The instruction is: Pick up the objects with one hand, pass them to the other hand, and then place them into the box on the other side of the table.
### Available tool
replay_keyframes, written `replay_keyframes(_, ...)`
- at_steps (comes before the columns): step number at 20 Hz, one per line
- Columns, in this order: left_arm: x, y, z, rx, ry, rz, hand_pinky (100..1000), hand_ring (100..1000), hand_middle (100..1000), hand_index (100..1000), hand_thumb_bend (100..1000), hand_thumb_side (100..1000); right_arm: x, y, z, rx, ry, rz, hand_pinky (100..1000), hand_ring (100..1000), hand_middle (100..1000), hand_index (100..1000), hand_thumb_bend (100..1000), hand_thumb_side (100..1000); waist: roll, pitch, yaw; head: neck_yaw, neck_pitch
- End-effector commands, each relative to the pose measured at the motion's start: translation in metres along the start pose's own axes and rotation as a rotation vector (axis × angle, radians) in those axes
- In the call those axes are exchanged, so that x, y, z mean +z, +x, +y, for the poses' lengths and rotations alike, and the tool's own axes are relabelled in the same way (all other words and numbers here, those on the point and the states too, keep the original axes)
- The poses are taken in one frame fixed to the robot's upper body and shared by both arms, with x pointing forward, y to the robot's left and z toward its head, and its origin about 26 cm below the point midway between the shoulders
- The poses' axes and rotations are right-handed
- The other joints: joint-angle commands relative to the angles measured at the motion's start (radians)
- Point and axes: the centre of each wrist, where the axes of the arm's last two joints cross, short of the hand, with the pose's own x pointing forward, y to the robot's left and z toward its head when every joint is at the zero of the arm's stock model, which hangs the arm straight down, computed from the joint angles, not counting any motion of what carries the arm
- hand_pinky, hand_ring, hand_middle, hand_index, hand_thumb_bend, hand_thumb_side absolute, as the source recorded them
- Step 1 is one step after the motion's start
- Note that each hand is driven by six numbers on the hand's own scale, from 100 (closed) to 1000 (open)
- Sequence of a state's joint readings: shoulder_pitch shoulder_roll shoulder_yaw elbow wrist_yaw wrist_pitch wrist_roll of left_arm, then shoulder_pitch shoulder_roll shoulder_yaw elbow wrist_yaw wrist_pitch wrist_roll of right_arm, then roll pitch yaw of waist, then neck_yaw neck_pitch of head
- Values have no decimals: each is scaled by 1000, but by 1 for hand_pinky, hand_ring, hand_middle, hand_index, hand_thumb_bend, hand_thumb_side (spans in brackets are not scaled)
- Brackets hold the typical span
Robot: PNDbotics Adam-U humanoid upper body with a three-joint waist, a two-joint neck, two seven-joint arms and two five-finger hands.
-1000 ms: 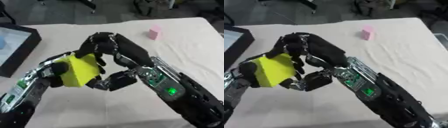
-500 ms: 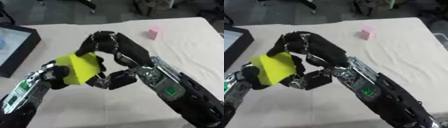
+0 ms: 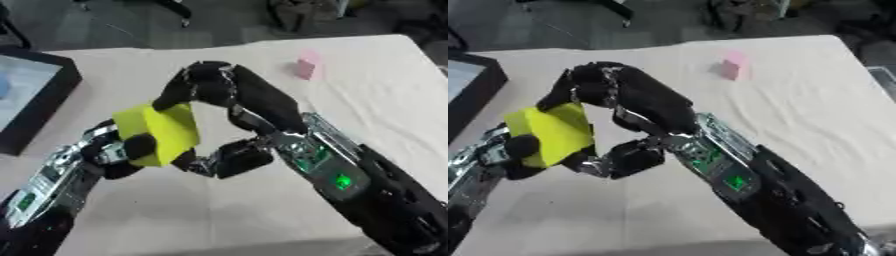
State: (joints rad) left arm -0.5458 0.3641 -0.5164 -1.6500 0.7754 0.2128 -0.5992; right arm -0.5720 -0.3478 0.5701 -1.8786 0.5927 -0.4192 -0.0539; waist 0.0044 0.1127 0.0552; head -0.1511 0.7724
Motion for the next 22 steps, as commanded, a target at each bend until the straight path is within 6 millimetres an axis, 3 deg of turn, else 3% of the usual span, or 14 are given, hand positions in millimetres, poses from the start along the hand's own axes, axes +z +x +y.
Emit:
replay_keyframes(1,6,12,5,-24,57,-12,613,539,475,611,363,348,-4,2,-6,37,48,-34,725,710,690,808,458,387,1,-11,-3,0,-2)
replay_keyframes(7,32,17,17,-82,158,34,619,549,483,618,356,355,-2,3,-11,96,99,0,803,835,937,953,594,505,4,-13,-7,0,-2)
replay_keyframes(11,76,18,40,-211,364,139,615,561,497,631,347,333,2,0,-11,119,70,48,835,872,991,977,568,497,4,-12,-8,5,-2)
replay_keyframes(16,158,47,79,-552,918,316,604,578,515,645,358,295,9,-3,-5,127,32,91,828,859,976,974,506,482,6,-15,-8,41,-2)
replay_keyframes(19,204,76,101,-944,1368,543,615,593,544,671,435,252,13,-4,0,119,31,102,826,854,969,973,478,473,10,-17,-12,85,-2)
replay_keyframes(22,236,82,122,-1231,1699,770,631,630,591,714,458,274,14,-3,2,109,30,103,825,851,962,971,464,474,9,-18,-16,130,-2)
